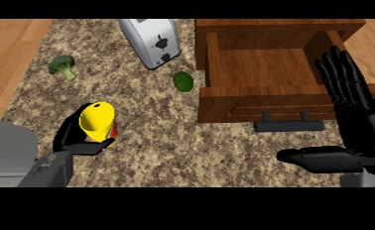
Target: Pick up the cup, place it into the drawer and close the drawer
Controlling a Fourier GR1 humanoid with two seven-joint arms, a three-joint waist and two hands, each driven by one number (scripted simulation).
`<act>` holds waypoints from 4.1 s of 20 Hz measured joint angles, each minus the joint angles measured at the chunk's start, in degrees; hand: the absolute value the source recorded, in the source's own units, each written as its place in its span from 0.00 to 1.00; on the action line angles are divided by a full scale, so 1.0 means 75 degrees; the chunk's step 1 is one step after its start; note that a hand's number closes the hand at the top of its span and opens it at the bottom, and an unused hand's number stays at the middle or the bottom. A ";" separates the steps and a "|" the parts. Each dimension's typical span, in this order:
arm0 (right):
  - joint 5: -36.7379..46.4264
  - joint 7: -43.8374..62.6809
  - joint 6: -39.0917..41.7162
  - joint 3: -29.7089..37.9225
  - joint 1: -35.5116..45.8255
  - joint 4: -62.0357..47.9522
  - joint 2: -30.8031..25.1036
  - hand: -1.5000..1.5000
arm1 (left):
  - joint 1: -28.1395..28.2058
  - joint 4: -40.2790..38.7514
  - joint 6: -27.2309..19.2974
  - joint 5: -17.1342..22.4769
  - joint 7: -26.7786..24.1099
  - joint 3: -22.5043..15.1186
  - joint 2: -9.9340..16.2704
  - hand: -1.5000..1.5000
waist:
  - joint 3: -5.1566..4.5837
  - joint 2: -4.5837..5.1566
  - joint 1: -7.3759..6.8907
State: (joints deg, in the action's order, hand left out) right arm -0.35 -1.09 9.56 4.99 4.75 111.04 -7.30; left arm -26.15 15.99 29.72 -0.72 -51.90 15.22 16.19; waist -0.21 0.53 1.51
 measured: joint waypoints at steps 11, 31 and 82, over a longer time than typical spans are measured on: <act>-0.0065 0.0056 0.0062 0.0253 0.0209 -0.0242 -0.0207 0.00 | 0.0007 0.0356 -0.0142 0.0732 -0.0185 0.0415 -0.0441 1.00 | -0.0001 -0.0002 -0.0067; -0.0162 -0.0046 0.0119 0.0516 -0.0125 -0.0135 -0.0261 0.00 | -0.0700 0.2875 -0.1381 0.1298 0.0189 0.0268 -0.1089 1.00 | 0.0034 -0.0113 -0.0238; -0.0406 -0.0176 0.0533 0.0690 0.0286 -0.0473 -0.0439 0.00 | -0.6378 0.1177 -0.6879 0.4182 0.4698 -0.5732 -0.2157 0.00 | 0.0037 0.0046 0.0392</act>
State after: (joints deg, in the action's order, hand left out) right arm -3.39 -2.41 13.56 10.17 6.90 107.49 -10.59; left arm -73.98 24.82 -21.87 30.64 -16.66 -27.77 0.01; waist 0.07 0.88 4.45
